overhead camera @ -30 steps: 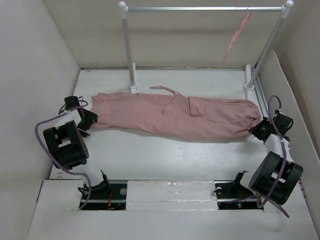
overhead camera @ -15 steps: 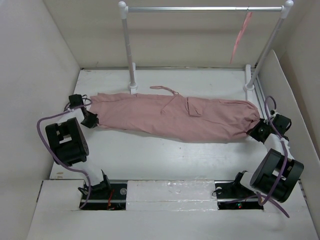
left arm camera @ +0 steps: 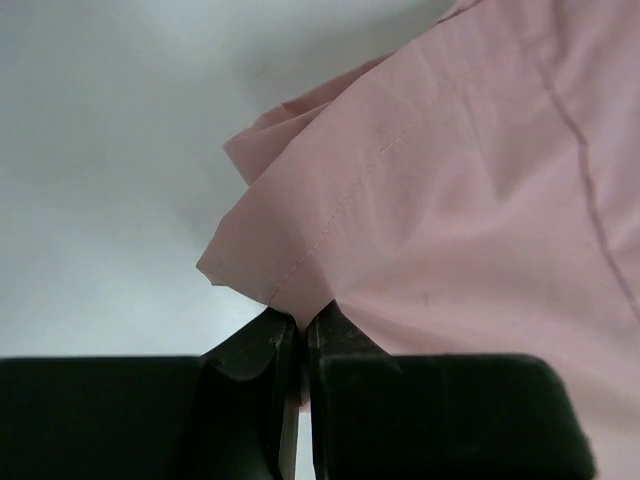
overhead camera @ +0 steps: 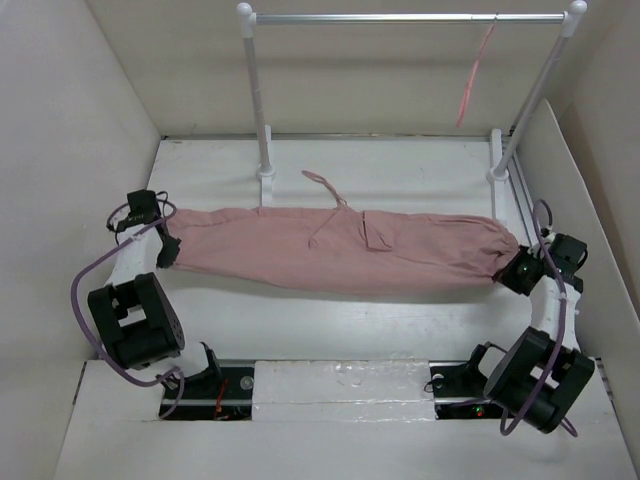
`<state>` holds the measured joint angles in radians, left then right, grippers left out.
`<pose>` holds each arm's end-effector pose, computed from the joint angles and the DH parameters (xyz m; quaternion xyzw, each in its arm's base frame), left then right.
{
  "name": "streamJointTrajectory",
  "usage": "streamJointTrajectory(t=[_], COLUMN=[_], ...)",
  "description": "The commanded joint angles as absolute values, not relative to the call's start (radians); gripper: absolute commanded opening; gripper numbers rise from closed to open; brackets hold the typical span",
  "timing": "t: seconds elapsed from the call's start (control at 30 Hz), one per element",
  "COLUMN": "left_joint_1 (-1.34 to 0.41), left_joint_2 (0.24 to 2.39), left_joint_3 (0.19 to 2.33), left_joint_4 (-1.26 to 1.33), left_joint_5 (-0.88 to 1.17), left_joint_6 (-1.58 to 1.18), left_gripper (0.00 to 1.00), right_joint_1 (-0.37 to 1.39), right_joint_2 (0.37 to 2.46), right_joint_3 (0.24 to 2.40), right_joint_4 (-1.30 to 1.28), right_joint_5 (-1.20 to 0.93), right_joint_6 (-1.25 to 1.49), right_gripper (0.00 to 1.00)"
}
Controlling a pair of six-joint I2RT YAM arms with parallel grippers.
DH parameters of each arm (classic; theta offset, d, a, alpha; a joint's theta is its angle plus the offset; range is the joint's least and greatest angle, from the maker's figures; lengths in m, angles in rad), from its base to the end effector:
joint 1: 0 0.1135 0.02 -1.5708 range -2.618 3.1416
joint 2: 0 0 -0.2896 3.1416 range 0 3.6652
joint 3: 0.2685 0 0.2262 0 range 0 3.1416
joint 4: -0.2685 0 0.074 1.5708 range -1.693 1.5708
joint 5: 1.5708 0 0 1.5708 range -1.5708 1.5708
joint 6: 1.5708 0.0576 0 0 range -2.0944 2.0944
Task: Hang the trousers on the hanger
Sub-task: Fold the trousers at the center of the board.
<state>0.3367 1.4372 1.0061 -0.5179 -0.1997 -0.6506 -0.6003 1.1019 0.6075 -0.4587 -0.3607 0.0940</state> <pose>0.2611 0.1035 0.2579 -0.4757 0.8198 0.0462 0.3155 0.1630 -0.0870 0.2169 0.2676 0.8999 0.0905 0.3323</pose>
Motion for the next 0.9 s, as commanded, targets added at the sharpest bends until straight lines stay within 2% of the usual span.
streamJointTrajectory(t=[0.0, 0.17, 0.2, 0.23, 0.27, 0.3, 0.33, 0.4, 0.5, 0.6, 0.7, 0.77, 0.87], left_joint_1=[0.36, 0.371, 0.371, 0.371, 0.371, 0.371, 0.371, 0.362, 0.31, 0.205, 0.117, 0.048, -0.003], left_joint_2=[1.442, 1.382, 1.365, 1.324, 1.301, 1.284, 1.249, 1.218, 1.151, 1.076, 1.03, 1.002, 0.997], left_joint_3=[0.957, 0.94, 0.942, 0.943, 0.946, 0.954, 0.977, 1.003, 1.029, 1.013, 0.941, 0.884, 0.841], left_joint_4=[-0.63, -0.673, -0.679, -0.678, -0.663, -0.663, -0.666, -0.683, -0.654, -0.585, -0.502, -0.45, -0.417], left_joint_5=[-0.333, -0.348, -0.344, -0.333, -0.324, -0.321, -0.308, -0.261, -0.16, -0.048, 0.061, 0.081, 0.084], left_joint_6=[-0.649, -0.683, -0.687, -0.687, -0.677, -0.673, -0.67, -0.68, -0.68, -0.663, -0.669, -0.683, -0.681], left_gripper=[0.0, 0.0, 0.01, 0.15, 0.2, 0.47, 0.54, 0.63, 0.65, 0.66, 0.64, 0.63, 0.62], right_joint_1=[-0.632, -0.632, -0.623, -0.623, -0.623, -0.623, -0.623, -0.623, -0.623, -0.659, -0.701, -0.701, -0.701], right_joint_2=[1.039, 0.996, 0.989, 1.002, 1.009, 1.011, 1.006, 1.003, 1.003, 1.002, 1.07, 1.151, 1.204], right_joint_3=[0.683, 0.653, 0.652, 0.652, 0.667, 0.676, 0.687, 0.716, 0.721, 0.694, 0.611, 0.583, 0.574], right_joint_4=[-0.564, -0.604, -0.604, -0.598, -0.607, -0.612, -0.623, -0.638, -0.637, -0.597, -0.412, -0.327, -0.282], right_joint_5=[-0.271, -0.305, -0.316, -0.327, -0.328, -0.334, -0.331, -0.31, -0.279, -0.258, -0.38, -0.455, -0.451], right_joint_6=[0.067, 0.074, 0.069, 0.058, 0.055, 0.052, 0.049, 0.051, 0.06, 0.086, 0.132, 0.159, 0.184], right_gripper=[0.0, 0.0, 0.28, 0.48, 0.67, 0.94, 1.0, 1.0, 1.0, 1.0, 1.0, 1.0, 1.0])
